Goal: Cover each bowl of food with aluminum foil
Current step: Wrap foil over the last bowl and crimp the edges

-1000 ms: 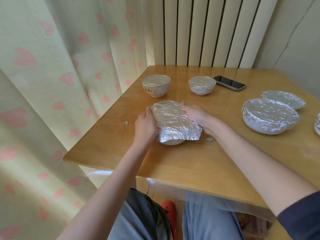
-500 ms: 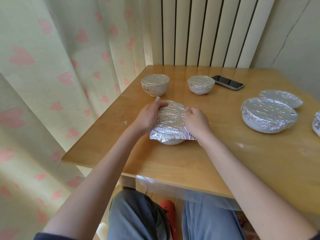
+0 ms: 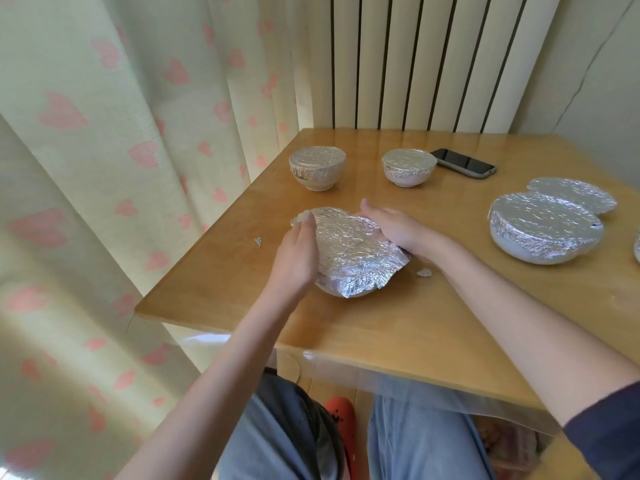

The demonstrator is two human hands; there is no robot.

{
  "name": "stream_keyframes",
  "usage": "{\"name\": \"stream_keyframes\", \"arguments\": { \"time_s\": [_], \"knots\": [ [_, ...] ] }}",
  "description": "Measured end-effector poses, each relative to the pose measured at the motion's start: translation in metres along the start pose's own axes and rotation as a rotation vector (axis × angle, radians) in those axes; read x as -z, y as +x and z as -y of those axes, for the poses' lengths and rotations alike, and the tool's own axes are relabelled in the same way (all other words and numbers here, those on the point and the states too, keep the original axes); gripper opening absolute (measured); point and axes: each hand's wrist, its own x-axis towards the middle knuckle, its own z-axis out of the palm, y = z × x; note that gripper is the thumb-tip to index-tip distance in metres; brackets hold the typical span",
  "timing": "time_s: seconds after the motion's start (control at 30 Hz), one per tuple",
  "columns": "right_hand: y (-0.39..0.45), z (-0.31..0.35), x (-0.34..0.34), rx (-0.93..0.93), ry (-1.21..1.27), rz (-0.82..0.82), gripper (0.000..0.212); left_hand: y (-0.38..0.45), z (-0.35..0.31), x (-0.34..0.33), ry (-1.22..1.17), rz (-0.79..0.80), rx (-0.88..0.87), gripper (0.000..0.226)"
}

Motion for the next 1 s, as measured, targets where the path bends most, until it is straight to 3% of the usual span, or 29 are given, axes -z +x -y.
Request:
{"name": "stream_keyframes", "arguments": {
  "time_s": [0.03,0.1,0.17,0.2,0.33,0.4,0.57,0.87,1.0],
  "knots": [
    [-0.001,0.0,0.003,0.032,-0.011,-0.047,0.059,0.003,0.0,0.005,0.001,0.002,-0.027,0.035],
    [-0.008,-0.006,0.007,0.073,-0.029,-0.311,0.058,0.012,0.002,0.018,0.006,0.01,-0.092,0.035],
    [-0.021,-0.014,0.0,0.082,-0.036,-0.612,0.042,0.026,0.008,0.025,-0.019,0.079,-0.145,0.051],
    [-0.027,-0.017,-0.009,0.08,-0.036,-0.652,0.039,0.032,0.009,0.025,-0.023,0.135,-0.164,0.059],
    [-0.027,-0.018,-0.042,0.035,0.138,-0.518,0.043,0.039,0.0,0.014,0.007,0.376,-0.187,0.06],
    [-0.026,-0.019,-0.047,0.015,0.212,-0.507,0.042,0.039,-0.001,0.008,0.011,0.398,-0.16,0.061],
    [-0.031,-0.023,-0.045,0.017,0.377,-0.43,0.043,0.039,0.002,0.007,0.079,0.359,-0.143,0.07],
    [-0.021,-0.037,-0.05,-0.073,0.584,-0.436,0.042,0.035,0.007,0.004,0.046,0.298,-0.103,0.058],
    [-0.016,-0.043,-0.03,-0.07,0.586,-0.25,0.037,0.012,0.002,-0.006,0.018,0.086,-0.075,0.055]
  ]
}}
